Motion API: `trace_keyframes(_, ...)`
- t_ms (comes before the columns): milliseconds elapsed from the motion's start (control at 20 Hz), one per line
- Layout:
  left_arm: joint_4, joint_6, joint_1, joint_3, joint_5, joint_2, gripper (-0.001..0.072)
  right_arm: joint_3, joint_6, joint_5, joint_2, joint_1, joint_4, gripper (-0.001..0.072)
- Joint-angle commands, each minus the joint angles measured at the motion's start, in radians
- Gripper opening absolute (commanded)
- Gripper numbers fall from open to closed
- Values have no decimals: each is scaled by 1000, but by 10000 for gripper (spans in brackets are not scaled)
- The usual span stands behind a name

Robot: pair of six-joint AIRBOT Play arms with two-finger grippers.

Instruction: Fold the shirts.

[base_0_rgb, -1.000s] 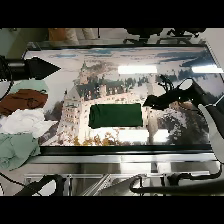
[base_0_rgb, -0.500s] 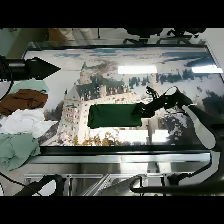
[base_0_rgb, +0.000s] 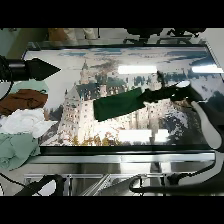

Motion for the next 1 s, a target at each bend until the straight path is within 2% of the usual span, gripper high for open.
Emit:
trace_keyframes(0, 1, 1, 0, 0, -2, 0, 14, 24, 50, -4, 83, -223, -27, 20)
trace_keyframes(250, 0, 23, 0, 0, -2, 0, 14, -19, 153, -32, 217, -605, -223, 19)
trace_keyframes(450, 0, 44, 0, 0, -2, 0, 14, -163, 203, -6, 310, -850, -366, 19)
trace_keyframes(650, -1, 53, 0, 0, -2, 0, 14, -434, 208, -34, 369, -948, -391, 20)
trace_keyframes(800, -1, 61, 0, 0, -3, 0, 14, -579, 219, -74, 411, -949, -387, 22)
trace_keyframes(850, -1, 61, 0, 0, -2, 0, 14, -597, 219, -82, 420, -949, -387, 53)
trace_keyframes(900, -1, 61, 0, 0, -2, 0, 14, -590, 218, -81, 423, -951, -389, 271)
trace_keyframes(950, 0, 63, 0, 0, -2, 0, 14, -570, 217, -67, 427, -954, -407, 446)
